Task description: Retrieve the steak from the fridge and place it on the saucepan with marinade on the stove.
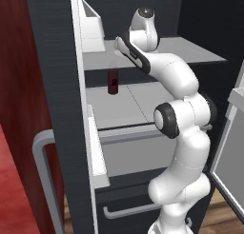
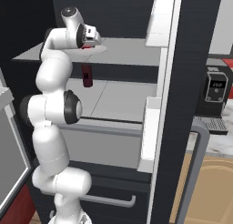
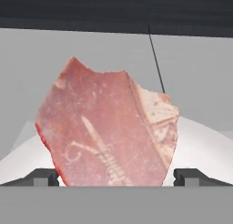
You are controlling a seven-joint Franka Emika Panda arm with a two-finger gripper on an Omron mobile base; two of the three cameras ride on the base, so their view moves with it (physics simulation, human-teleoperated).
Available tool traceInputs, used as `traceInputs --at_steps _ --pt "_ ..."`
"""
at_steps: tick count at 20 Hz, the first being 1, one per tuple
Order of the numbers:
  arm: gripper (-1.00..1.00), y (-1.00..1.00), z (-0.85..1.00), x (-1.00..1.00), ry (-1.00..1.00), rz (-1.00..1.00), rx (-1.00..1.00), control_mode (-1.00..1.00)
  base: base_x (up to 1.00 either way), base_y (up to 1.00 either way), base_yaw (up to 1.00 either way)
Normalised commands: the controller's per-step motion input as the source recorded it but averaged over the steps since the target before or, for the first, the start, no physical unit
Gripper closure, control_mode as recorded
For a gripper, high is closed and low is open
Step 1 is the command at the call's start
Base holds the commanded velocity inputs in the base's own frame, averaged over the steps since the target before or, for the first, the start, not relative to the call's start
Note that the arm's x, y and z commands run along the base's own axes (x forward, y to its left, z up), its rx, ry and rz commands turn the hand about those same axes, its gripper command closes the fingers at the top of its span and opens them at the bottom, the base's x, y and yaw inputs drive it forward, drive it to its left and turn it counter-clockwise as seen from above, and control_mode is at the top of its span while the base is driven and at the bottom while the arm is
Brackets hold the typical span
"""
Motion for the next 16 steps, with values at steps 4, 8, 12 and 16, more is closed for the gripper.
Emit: traceInputs --at_steps 4,8,12,16 --pt "1.0 0.0 0.0 0.0 0.0 0.0 0.0 -1.0 0.0 0.0 0.0" --pt "1.0 0.0 0.0 0.0 0.0 0.0 0.0 -1.0 0.0 0.0 0.0" --pt "1.0 0.0 0.0 0.0 0.0 0.0 0.0 -1.0 0.0 0.0 0.0" --pt "1.0 0.0 0.0 -0.1 0.0 0.0 0.0 -1.0 0.0 0.0 0.0"
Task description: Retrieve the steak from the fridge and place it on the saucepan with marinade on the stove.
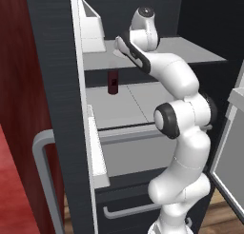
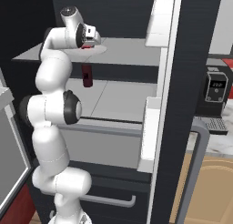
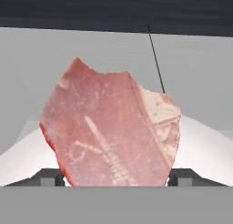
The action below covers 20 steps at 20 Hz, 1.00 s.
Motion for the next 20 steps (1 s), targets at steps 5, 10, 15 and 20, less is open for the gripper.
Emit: traceInputs --at_steps 5,10,15,20 --pt "1.0 -0.03 0.01 -0.07 0.01 0.0 0.0 -1.0 0.0 0.0 0.0" --pt "1.0 -0.1 0.2 -0.49 0.0 0.0 0.0 -1.0 0.0 0.0 0.0" --pt "1.0 -0.21 0.07 -0.77 -0.01 0.0 0.0 -1.0 0.0 0.0 0.0" --pt "1.0 -0.14 0.0 -0.88 0.0 0.0 0.0 -1.0 0.0 0.0 0.0"
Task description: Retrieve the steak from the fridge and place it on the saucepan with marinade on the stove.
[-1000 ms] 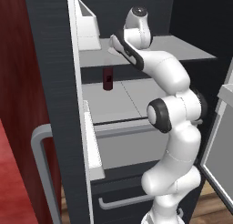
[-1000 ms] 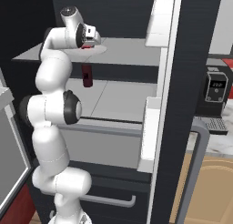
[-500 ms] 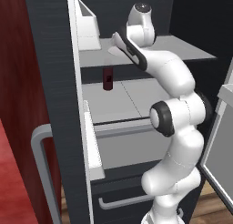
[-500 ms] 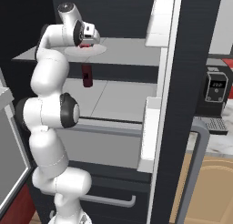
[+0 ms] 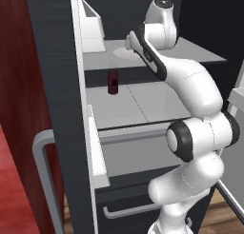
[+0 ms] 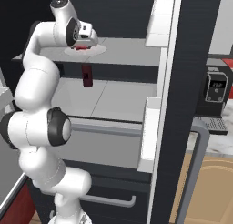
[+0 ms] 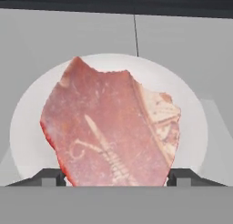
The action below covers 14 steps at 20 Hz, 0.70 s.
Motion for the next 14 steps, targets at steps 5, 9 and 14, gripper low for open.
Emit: traceInputs --at_steps 5,9,14 --pt "1.0 -0.03 0.0 -0.81 0.0 0.0 0.0 -1.0 0.0 0.0 0.0" --pt "1.0 0.0 0.0 -0.82 0.0 0.0 0.0 -1.0 0.0 0.0 0.0" --pt "1.0 0.0 0.02 -0.98 0.0 0.0 0.0 -1.0 0.0 0.0 0.0"
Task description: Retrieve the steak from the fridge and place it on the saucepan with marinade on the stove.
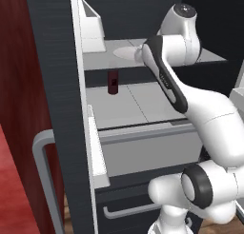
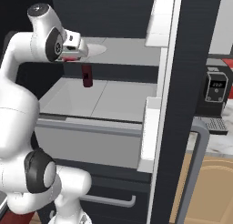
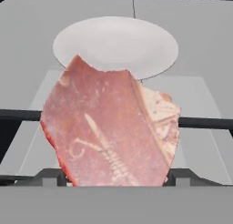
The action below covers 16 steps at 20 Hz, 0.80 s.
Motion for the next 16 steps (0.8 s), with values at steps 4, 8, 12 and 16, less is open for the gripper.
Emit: traceInputs --at_steps 4,8,12,16 --pt "1.0 -0.04 0.0 -0.95 0.01 0.0 0.0 -1.0 0.0 0.0 0.0" --pt "1.0 -0.04 0.0 -0.91 0.04 0.0 0.0 -1.0 0.0 0.0 0.0" --pt "1.0 0.0 -0.26 -0.65 0.14 0.0 0.0 -1.0 0.0 0.0 0.0" --pt "1.0 -0.02 -0.39 -0.46 0.19 0.0 0.0 -1.0 0.0 0.0 0.0"
